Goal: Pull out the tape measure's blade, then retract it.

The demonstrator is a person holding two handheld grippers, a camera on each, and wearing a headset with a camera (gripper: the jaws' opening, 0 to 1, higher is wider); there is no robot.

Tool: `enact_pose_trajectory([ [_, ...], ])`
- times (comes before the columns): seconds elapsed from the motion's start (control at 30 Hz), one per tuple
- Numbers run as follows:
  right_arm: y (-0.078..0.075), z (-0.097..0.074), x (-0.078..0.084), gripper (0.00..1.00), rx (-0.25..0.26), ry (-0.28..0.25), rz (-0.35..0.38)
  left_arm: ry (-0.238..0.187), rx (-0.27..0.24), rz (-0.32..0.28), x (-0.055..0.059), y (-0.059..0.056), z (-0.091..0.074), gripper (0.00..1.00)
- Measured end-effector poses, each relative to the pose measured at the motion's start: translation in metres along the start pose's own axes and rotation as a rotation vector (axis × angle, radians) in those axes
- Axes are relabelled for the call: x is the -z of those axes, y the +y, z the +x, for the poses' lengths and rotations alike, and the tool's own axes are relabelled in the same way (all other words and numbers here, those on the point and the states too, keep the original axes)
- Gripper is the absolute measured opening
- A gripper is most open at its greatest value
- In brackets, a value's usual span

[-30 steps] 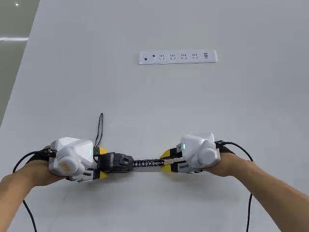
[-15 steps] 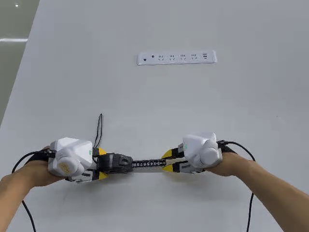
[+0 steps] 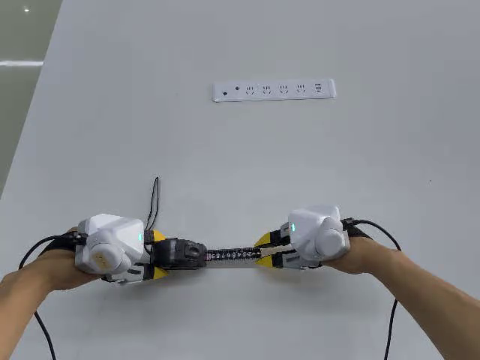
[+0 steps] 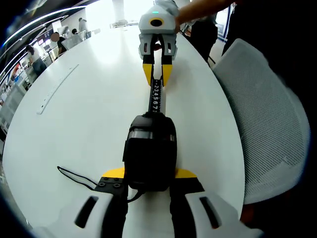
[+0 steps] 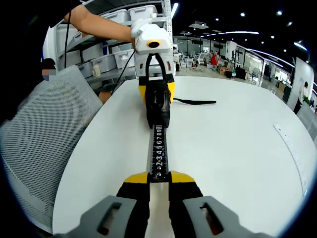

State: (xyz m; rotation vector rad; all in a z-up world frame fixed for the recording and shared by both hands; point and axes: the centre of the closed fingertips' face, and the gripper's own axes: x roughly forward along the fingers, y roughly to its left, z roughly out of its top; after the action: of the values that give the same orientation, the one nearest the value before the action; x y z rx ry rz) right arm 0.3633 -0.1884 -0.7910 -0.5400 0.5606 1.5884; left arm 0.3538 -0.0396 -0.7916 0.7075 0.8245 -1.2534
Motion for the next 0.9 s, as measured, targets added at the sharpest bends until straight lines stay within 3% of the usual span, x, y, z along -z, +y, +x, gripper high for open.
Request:
enact_pose_trajectory([
  [0.9, -0.0001, -0.0087, 0.0071, 0.11, 0.003, 0.006, -0.002, 0.003, 0.001, -0.003, -0.0006, -0.0007, 0.0001, 0.29],
])
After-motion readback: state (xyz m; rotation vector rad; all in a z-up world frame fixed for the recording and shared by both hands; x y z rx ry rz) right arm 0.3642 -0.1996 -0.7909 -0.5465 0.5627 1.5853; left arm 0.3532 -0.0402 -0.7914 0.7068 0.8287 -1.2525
